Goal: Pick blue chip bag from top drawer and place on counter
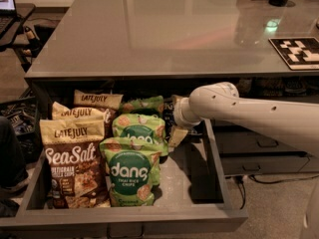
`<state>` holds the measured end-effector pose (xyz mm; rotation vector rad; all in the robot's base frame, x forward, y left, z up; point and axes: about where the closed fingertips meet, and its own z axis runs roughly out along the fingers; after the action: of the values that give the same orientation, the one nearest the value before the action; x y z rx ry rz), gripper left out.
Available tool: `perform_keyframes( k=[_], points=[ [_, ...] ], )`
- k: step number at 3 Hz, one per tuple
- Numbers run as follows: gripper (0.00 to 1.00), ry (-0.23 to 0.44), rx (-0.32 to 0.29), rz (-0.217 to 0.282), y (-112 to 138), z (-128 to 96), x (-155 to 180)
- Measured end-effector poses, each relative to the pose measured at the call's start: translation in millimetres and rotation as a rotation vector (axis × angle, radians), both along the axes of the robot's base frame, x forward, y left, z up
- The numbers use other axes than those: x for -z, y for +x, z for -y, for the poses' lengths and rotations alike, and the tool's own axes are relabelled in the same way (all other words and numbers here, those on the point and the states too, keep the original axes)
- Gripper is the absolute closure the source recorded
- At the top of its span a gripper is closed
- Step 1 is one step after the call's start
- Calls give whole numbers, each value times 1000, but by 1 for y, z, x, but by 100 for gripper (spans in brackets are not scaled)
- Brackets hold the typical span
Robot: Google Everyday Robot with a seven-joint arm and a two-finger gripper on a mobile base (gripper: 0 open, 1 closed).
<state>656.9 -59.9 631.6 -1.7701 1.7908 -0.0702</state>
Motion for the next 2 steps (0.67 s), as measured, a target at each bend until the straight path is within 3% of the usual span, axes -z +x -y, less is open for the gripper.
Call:
perform_keyframes(
  k=[2],
  points=[
    [41, -22, -9, -4, -5, -2, 10]
  ],
)
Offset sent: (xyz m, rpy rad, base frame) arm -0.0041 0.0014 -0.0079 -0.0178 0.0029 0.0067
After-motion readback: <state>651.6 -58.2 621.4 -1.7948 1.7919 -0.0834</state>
